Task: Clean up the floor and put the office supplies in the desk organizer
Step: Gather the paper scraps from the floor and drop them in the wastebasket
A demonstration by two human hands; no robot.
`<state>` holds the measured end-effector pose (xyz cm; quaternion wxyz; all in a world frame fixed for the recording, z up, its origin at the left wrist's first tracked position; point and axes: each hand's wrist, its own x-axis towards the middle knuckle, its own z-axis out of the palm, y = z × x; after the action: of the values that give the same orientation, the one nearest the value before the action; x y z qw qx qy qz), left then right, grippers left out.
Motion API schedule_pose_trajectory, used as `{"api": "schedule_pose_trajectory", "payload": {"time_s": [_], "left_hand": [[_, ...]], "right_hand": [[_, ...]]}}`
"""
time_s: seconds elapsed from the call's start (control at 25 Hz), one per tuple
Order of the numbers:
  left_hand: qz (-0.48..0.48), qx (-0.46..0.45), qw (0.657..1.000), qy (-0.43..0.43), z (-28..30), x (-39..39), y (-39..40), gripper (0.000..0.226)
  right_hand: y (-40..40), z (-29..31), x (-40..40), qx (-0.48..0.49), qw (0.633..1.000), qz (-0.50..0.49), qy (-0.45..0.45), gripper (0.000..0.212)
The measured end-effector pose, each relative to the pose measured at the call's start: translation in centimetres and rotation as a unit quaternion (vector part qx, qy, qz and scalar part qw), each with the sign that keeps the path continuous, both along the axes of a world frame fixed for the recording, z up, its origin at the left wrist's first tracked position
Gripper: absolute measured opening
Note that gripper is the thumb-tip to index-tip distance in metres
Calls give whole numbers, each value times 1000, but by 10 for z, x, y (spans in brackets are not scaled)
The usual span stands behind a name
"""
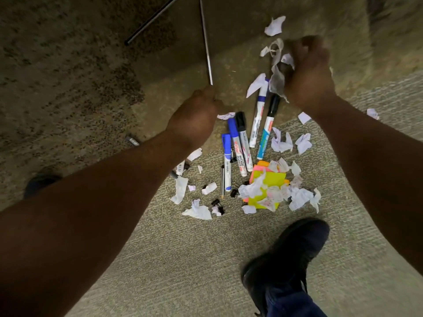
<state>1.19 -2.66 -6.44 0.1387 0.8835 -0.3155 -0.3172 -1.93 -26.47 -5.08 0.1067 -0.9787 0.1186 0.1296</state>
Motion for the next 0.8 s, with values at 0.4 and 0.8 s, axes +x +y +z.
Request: {"api": "schedule_pose_trajectory", "payload": {"time_s": [0.4,0.8], "left_hand": [[178,-59,982,36,31,-19,-10,8],[128,-20,988,84,19,25,-96,65]], "right_hand": [[19,-3,-48,40,998,-14,43,28],[-20,28,-91,198,902,-354,-151,24]]}}
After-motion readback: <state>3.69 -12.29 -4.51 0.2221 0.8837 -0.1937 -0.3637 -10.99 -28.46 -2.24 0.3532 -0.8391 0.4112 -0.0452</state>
